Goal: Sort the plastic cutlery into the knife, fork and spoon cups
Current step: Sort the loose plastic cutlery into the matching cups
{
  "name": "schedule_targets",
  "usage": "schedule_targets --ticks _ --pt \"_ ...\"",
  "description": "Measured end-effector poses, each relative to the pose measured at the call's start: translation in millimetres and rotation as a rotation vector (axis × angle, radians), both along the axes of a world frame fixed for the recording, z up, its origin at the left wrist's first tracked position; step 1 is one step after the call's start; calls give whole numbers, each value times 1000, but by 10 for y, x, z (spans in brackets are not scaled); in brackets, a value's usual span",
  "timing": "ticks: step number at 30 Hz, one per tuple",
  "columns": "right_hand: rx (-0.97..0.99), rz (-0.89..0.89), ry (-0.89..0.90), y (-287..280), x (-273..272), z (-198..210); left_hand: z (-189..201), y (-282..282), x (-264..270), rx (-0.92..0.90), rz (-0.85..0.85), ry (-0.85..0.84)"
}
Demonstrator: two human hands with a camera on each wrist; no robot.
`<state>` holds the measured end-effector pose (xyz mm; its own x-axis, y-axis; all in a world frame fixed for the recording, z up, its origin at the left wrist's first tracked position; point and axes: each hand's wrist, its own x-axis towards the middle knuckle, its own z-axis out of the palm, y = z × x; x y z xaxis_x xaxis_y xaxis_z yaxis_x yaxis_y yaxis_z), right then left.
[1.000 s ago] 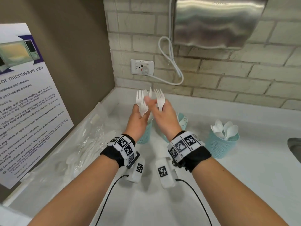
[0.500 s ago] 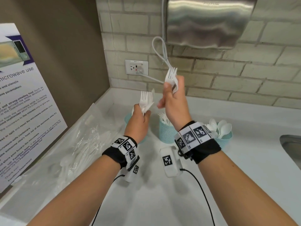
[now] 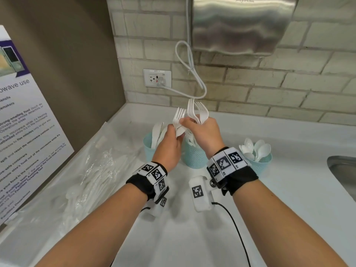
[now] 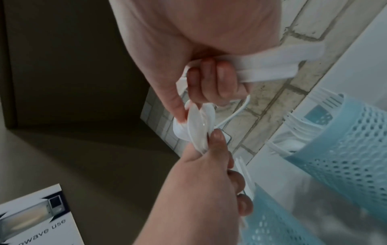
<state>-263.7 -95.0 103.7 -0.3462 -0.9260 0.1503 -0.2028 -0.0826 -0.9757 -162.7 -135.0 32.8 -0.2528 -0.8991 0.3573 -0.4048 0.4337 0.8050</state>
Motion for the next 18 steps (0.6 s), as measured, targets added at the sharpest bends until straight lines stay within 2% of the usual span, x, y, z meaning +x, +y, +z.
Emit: schedule_targets --ticks 4,7,10,15,18 --pt "-143 -79 -93 54 -130 251 44 25 -76 65 -49 16" --pt "-270 -163 -193 76 -288 466 16 -1 -97 109 -18 74" --pt "-307 -228 -143 19 -435 454 8 -32 -100 103 41 152" --pt "-63 -259 77 -150 -543 -151 40 -29 -148 135 -8 273" --pt "135 -181 162 -204 -554 -446 22 -46 -176 200 -59 327"
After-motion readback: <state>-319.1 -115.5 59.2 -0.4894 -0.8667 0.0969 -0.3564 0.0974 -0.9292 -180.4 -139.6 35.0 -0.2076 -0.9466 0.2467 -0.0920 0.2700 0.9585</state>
